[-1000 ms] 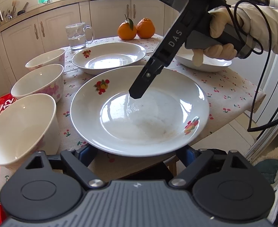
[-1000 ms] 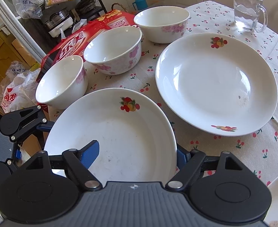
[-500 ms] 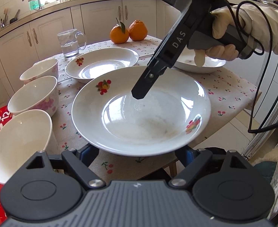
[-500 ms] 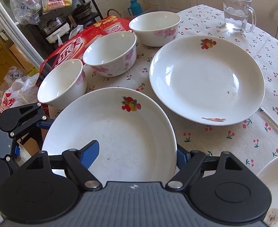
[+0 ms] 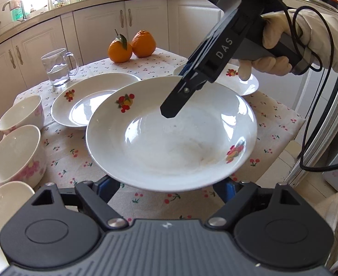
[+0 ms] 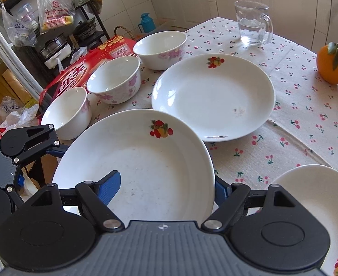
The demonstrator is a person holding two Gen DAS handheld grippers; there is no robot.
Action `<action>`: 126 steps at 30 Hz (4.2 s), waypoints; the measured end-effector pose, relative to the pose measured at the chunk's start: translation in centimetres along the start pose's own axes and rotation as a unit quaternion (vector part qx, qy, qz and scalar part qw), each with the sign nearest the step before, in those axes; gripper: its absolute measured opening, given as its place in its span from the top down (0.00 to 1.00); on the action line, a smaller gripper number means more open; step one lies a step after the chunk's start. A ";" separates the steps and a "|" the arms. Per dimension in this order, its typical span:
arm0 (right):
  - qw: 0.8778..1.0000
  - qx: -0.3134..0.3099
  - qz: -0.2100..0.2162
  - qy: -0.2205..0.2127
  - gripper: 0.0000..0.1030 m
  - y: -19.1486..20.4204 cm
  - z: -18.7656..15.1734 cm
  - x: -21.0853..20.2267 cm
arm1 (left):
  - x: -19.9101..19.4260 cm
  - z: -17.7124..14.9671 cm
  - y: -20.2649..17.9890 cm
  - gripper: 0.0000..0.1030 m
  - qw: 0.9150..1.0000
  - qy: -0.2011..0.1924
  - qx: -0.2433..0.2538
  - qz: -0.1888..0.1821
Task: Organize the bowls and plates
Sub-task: 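Lift the large plate with the right tool and carry it toward the stained plate, then lower the held plate onto the stained plate with the right tool, then open the right tool and withdraw it from the stacked plates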
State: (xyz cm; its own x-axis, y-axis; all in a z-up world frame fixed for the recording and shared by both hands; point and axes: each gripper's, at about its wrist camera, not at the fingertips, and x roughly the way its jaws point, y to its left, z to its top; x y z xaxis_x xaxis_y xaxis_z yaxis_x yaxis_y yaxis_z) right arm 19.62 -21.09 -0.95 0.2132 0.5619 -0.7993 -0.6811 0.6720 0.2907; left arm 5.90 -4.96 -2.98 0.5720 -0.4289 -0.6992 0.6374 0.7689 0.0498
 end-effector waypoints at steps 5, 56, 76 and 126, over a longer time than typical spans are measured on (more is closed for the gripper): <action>1.000 0.019 -0.015 -0.015 0.17 -1.6 -0.9 -1.8 | 1.5 1.9 -0.6 0.16 1.000 0.003 0.018 -0.021; 0.977 0.161 -0.116 -0.076 0.17 -13.0 -8.0 -8.2 | 10.7 10.4 -4.3 0.16 0.988 0.013 0.104 -0.111; 0.969 0.185 -0.138 -0.090 0.17 -11.9 -10.4 -10.5 | 11.5 10.7 -4.1 0.15 0.988 0.008 0.092 -0.123; 0.960 0.111 -0.225 -0.124 0.00 1.0 -12.7 -9.2 | 3.6 4.2 -0.8 0.09 0.995 -0.055 -0.054 0.060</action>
State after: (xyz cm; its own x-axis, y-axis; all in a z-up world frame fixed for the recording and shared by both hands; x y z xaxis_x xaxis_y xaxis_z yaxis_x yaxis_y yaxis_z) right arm 8.07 -31.67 0.03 0.6299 0.2687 -0.7287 -0.3201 0.9447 0.0716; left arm 9.65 -9.10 -2.59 0.6982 -0.3750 -0.6099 0.5046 0.8620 0.0477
